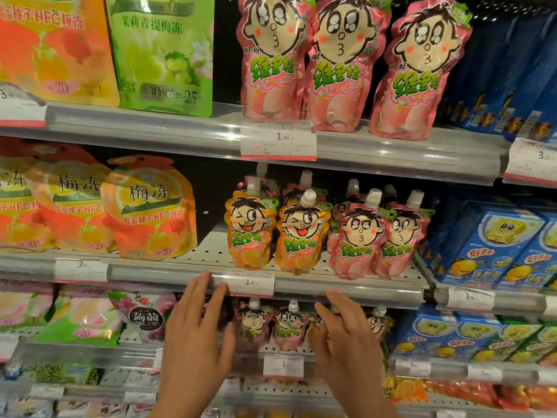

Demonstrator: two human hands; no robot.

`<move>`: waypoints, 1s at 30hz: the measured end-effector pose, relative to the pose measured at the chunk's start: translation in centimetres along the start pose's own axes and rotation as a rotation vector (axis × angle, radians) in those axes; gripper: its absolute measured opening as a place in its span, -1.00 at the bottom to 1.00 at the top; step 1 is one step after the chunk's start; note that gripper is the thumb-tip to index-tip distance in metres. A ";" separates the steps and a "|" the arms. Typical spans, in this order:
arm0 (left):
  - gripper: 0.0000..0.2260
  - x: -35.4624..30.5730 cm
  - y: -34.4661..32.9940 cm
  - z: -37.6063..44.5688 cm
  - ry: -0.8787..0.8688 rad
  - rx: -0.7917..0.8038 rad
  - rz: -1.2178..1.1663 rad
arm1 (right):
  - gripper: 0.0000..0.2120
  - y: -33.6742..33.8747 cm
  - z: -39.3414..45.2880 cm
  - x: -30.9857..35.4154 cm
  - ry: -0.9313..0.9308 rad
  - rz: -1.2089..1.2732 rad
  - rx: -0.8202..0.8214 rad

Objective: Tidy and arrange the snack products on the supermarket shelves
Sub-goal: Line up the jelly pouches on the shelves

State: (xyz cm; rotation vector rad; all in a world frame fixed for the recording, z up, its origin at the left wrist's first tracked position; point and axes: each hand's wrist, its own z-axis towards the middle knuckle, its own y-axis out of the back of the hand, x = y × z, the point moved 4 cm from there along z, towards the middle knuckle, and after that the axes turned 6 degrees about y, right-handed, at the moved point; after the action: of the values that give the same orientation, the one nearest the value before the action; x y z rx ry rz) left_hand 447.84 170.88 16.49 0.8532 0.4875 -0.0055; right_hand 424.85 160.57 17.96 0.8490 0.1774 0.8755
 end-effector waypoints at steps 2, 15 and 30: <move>-0.44 0.9 0.0 0.1 -0.011 0.011 0.005 | -0.65 -0.3 -0.1 0.1 -0.008 -0.005 -0.006; -0.34 2.3 -0.4 0.0 -0.071 0.122 0.096 | -0.56 -4.5 0.0 2.2 -0.208 0.070 0.064; -0.33 2.4 0.7 0.3 -0.079 0.195 0.139 | -0.89 -4.3 1.3 3.0 -0.337 -0.017 0.235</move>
State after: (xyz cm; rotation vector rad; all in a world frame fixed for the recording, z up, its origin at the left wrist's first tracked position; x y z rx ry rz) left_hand 450.22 171.57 16.11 1.0726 0.3562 0.0410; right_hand 430.06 160.53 16.29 1.1997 -0.0078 0.6915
